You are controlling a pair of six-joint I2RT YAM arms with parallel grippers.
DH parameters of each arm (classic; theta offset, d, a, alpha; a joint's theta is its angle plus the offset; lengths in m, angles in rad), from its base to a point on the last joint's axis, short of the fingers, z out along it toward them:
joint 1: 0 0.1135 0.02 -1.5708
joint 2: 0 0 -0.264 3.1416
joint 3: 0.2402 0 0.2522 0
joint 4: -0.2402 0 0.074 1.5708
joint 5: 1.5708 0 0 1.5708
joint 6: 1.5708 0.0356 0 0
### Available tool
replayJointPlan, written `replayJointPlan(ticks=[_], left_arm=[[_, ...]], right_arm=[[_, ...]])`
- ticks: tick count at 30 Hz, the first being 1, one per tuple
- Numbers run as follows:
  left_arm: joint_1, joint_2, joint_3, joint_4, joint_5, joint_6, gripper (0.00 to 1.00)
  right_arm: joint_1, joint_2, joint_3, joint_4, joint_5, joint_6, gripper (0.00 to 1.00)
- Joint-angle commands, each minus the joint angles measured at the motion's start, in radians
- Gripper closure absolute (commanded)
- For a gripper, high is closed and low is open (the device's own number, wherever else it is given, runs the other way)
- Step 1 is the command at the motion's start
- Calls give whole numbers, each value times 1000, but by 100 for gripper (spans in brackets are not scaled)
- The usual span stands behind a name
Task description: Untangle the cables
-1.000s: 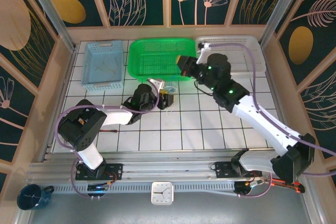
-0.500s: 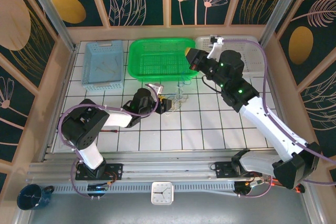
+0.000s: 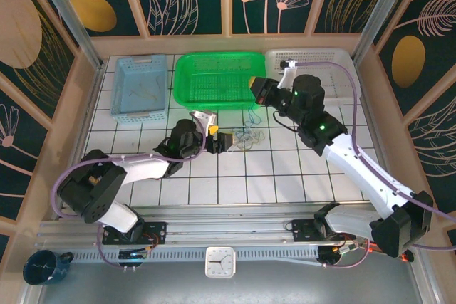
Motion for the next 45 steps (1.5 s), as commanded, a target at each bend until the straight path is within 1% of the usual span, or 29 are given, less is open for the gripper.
replayJointPlan(ticks=[1,7,13,17,21,23,27,29,33,39,43,45], left_arm=[[-4,-30,54,-49,50,73,19],[-4,-14,144,-72,148,108,18],[-5,-7,208,-44,202,97,17],[-5,-9,231,-15,207,78,17],[-5,31,259,15,187,52,18],[-5,59,266,38,178,32,22],[-5,123,274,84,194,0,37],[-5,149,264,106,205,-12,42],[-5,188,219,153,222,-30,49],[-4,198,134,192,219,-35,61],[-5,197,93,206,209,-36,73],[-5,197,78,213,208,-39,73]], right_arm=[[-1,-27,-4,15,-41,0,100],[31,-7,14,16,-61,-3,100],[78,32,30,18,-57,-9,100],[102,57,28,34,-59,-3,100],[123,81,52,41,-74,1,100],[131,89,79,39,-88,3,100],[136,84,158,20,-97,-6,100],[135,78,204,10,-91,-14,100],[118,60,274,25,-99,-12,100],[56,15,298,79,-107,21,100],[4,-8,287,92,-114,43,100],[-14,-17,271,100,-123,56,100]])
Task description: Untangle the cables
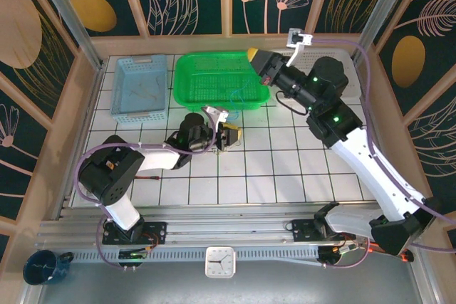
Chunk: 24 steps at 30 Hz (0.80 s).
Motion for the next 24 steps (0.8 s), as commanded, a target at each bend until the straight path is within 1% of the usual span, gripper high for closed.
replayJointPlan(ticks=[1,6,12,17,24], left_arm=[[-4,9,-25,78,8,-6,69],[-4,-33,-31,67,3,-14,53],[-4,-114,-31,49,-4,-46,38],[-4,-189,-45,61,-1,-97,33],[-5,-287,-69,43,-4,-121,29]], right_arm=[[-26,-33,-2,54,-25,29,100],[-34,-55,-54,39,-7,16,100],[-34,-80,-153,19,48,-17,100],[-34,-96,-227,3,86,-44,100],[-34,-117,-321,31,50,-60,100]])
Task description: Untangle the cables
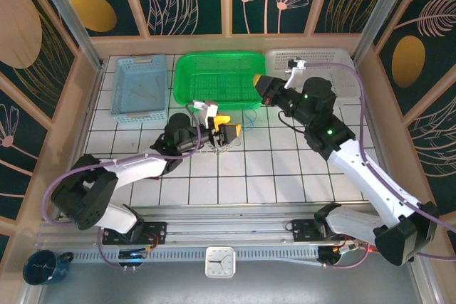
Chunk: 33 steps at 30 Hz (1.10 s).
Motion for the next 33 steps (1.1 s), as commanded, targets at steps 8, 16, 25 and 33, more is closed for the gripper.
replayJointPlan(ticks=[8,16,25,33], left_arm=[[-5,-59,3,5,-2,-22,28],[-4,-29,12,7,23,-30,32],[-4,-13,5,35,44,-47,35],[-5,-36,-36,66,-59,-51,39]], right_arm=[[-5,-54,-92,65,-29,-12,100],[34,-55,-98,85,-35,3,100],[90,-36,-93,110,-14,14,100],[137,-28,-86,131,2,28,100]])
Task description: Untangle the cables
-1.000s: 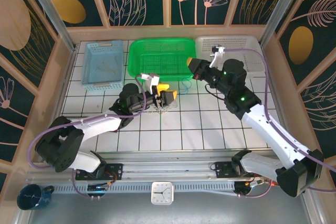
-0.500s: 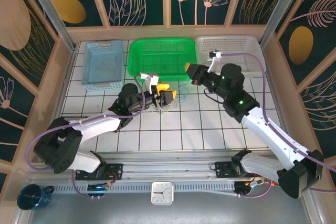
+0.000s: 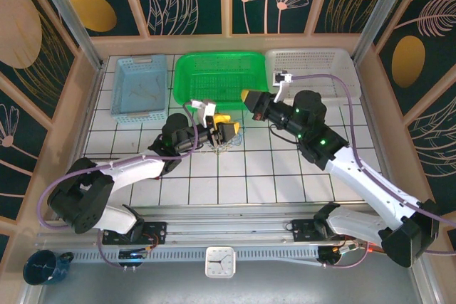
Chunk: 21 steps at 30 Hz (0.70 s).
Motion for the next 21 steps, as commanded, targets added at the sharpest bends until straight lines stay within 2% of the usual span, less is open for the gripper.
replayJointPlan(ticks=[1,14,21], left_arm=[[-5,-16,-32,55,-63,-10,39],[-5,-33,-41,55,-150,-4,40],[-4,-23,-42,75,-156,-23,40]], right_arm=[[23,3,8,61,24,18,100],[75,23,11,88,55,33,100],[100,29,-1,105,74,39,100]])
